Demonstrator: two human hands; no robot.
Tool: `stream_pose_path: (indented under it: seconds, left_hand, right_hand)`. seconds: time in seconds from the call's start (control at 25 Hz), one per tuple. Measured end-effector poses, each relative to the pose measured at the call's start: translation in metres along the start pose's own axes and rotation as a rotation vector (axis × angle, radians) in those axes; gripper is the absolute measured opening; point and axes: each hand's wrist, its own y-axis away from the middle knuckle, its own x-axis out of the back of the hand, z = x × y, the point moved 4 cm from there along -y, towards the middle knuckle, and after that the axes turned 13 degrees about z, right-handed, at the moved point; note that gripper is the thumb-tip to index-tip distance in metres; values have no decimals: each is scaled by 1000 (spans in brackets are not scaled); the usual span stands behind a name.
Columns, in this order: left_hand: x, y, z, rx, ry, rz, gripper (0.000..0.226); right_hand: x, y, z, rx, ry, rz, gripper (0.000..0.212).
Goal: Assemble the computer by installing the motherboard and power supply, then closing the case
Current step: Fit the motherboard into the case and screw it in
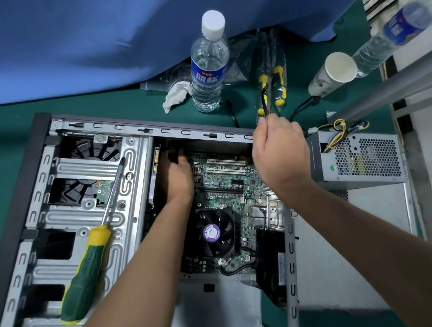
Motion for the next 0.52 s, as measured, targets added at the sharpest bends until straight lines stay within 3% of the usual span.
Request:
stream_pose_path:
  seconds: [0.2,0.28,0.32,0.4,0.44,0.48,0.52]
  left_hand:
    - [2,4,-8,133,-7,-110,47]
    - [3,6,-8,55,-53,-115,32]
    - [1,4,-12,96,4,-108,27]
    - [2,15,-9,293,141,-256,24]
    - [0,7,-7,-22,-269,-156,34]
    - [0,0,-5,-180,-593,-73,43]
    - [17,-1,7,-227,-458,237,44]
  right_hand:
    - [0,-1,1,-4,5,-6,38]
    - [-1,-1,1,-6,3,-14,38]
    - [-1,-1,1,-7,3,-13,38]
    - [0,0,0,-1,-3,-5,38]
    - [1,0,0,3,-8,-2,38]
    - [0,-1,0,6,-8,-4,37]
    - [0,-1,0,8,-3,-14,37]
